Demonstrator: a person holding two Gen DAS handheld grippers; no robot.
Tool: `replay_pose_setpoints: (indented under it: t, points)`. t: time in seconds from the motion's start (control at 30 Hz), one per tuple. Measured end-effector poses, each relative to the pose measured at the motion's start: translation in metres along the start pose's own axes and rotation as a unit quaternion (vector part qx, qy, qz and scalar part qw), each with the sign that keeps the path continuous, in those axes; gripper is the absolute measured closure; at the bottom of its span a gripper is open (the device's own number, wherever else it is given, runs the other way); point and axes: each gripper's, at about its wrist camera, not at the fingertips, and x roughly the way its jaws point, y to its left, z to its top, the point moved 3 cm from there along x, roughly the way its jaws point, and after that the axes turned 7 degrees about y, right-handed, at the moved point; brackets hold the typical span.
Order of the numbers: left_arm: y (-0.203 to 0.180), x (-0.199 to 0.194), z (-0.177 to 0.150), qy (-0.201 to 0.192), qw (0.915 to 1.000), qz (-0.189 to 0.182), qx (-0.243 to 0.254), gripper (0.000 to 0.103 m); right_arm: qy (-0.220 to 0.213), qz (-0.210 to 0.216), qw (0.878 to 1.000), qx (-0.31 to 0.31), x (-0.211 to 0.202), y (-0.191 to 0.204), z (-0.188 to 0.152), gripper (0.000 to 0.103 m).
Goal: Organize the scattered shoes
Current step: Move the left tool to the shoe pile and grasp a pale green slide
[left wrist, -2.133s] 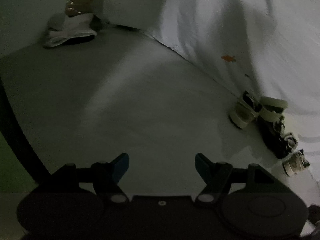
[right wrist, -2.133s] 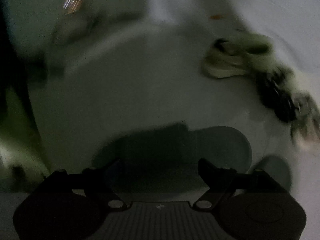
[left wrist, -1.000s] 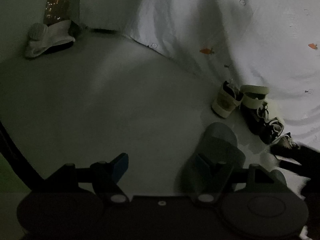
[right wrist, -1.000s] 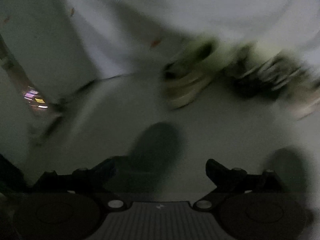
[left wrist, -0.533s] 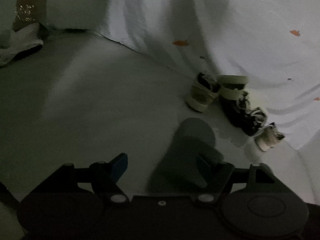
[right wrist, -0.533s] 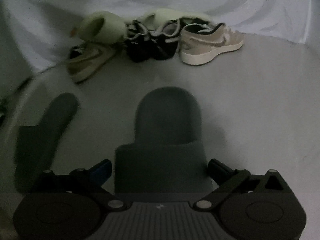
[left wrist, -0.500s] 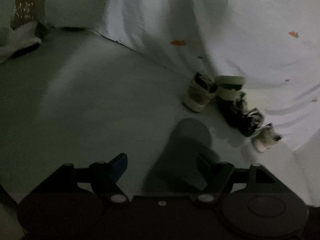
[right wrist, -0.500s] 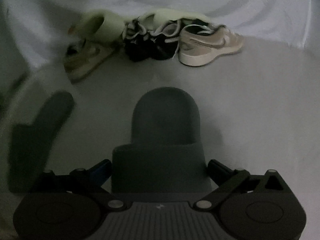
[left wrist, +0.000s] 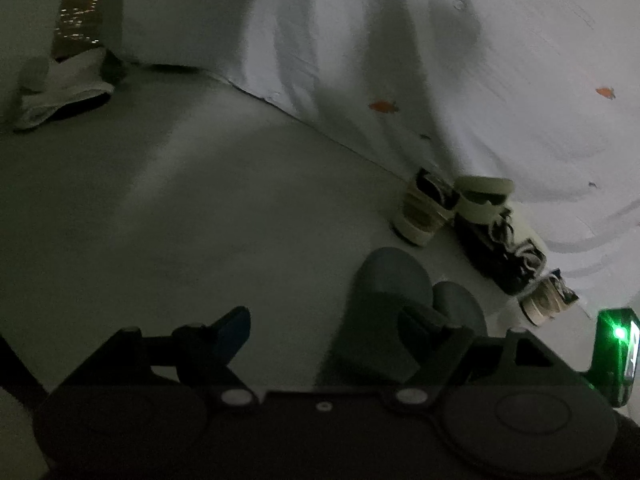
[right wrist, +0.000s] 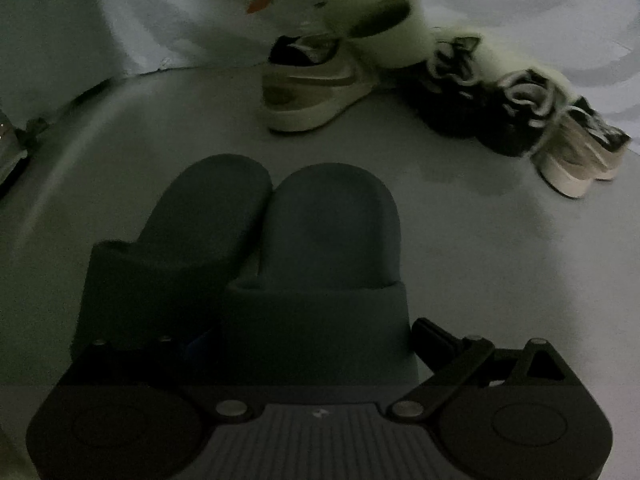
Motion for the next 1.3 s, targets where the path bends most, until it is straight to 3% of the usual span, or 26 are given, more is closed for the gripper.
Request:
replay_pose_setpoints:
  t: [0.27, 0.47, 0.57, 0.7, 0.87, 1.0, 1.1, 1.23, 1.3]
  points:
    - [0.008, -0.002, 0.006, -0.01, 0.9998, 0.016, -0.008, 0.021, 0.004, 0.049, 0.995, -0.089, 0.011, 0.058, 0.011, 0.004]
    - [-0.014, 0.008, 0.011, -0.009, 0.9994, 0.008, 0.033, 0.02, -0.04, 0.137, 0.988, -0.057, -0.021, 0.029, 0.014, 0.004]
    - [-0.03, 0.019, 0.014, -0.006, 0.9985, -0.005, 0.054, 0.02, -0.088, 0.107, 0.99, -0.034, -0.05, -0.008, 0.011, 0.004]
    - [-0.067, 0.038, 0.02, -0.001, 0.9953, -0.035, 0.09, 0.02, -0.124, 0.035, 0.992, 0.009, -0.074, -0.063, -0.002, 0.004]
    - [-0.124, 0.06, 0.02, 0.004, 0.9882, -0.071, 0.136, 0.02, -0.125, 0.022, 0.985, 0.115, -0.087, -0.13, -0.025, 0.004]
    - [-0.179, 0.08, 0.018, 0.002, 0.9802, -0.086, 0.178, 0.02, -0.128, -0.003, 0.983, 0.134, -0.094, -0.171, -0.031, 0.004]
    - [-0.21, 0.095, 0.021, -0.008, 0.9764, -0.087, 0.197, 0.02, -0.141, -0.015, 0.98, 0.139, -0.092, -0.197, -0.024, 0.004]
    - [-0.239, 0.118, 0.041, -0.035, 0.9745, -0.062, 0.213, 0.02, -0.142, -0.01, 0.978, 0.153, -0.079, -0.228, -0.005, 0.004]
    - [-0.258, 0.135, 0.061, -0.071, 0.9652, -0.03, 0.25, 0.02, -0.139, -0.001, 0.978, 0.154, -0.066, -0.241, 0.008, 0.004]
